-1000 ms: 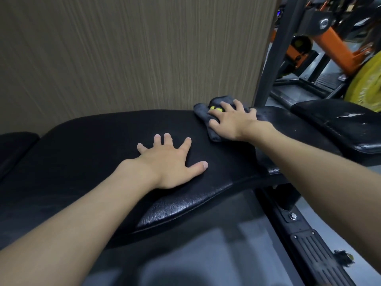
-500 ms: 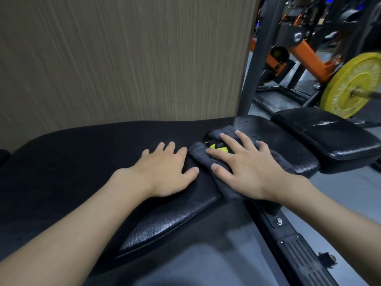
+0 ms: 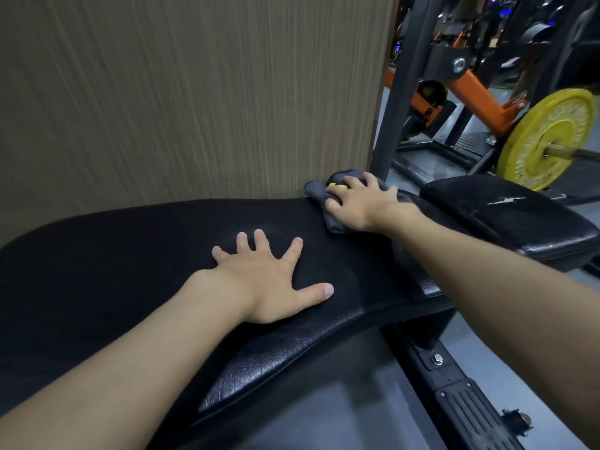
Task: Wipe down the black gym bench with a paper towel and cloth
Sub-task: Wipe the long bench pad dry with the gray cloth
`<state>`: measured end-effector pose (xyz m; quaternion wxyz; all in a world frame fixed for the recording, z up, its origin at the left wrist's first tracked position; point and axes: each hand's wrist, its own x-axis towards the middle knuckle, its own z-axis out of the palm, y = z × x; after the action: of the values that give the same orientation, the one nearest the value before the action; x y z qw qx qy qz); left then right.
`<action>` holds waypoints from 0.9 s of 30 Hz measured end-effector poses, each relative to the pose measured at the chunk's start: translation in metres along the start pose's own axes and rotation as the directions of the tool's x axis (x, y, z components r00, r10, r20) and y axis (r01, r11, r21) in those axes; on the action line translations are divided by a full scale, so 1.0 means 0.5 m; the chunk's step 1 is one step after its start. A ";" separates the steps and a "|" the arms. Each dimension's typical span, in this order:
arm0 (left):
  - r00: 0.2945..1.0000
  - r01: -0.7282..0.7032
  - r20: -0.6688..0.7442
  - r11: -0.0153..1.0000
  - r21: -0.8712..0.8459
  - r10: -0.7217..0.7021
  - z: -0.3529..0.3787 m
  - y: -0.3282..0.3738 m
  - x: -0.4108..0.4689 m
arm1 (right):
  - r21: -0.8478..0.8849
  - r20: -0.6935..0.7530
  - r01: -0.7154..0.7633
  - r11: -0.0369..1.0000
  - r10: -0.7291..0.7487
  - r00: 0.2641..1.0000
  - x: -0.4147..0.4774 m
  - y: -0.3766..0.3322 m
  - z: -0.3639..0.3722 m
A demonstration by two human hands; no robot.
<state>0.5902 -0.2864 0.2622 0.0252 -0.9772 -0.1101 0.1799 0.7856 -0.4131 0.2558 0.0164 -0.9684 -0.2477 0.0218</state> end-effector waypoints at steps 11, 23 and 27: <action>0.993 -0.064 -0.094 0.997 0.043 0.068 -0.008 0.010 -0.002 | -0.108 -0.117 0.096 0.990 -0.108 0.987 -0.320 0.076 0.028; 0.994 -0.075 -0.077 0.997 -0.010 0.074 -0.001 0.048 0.032 | 0.015 0.002 -0.063 0.998 0.063 0.998 -0.046 0.120 -0.007; 0.997 -0.059 -0.059 0.998 -0.021 0.058 -0.005 0.047 0.038 | 0.063 0.021 -0.106 0.992 0.105 0.994 0.000 0.131 -0.017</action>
<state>0.6132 -0.3052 0.2559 0.0119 -0.9851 -0.0827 0.1506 0.8175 -0.4706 0.2614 0.0442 -0.9790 -0.1953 0.0394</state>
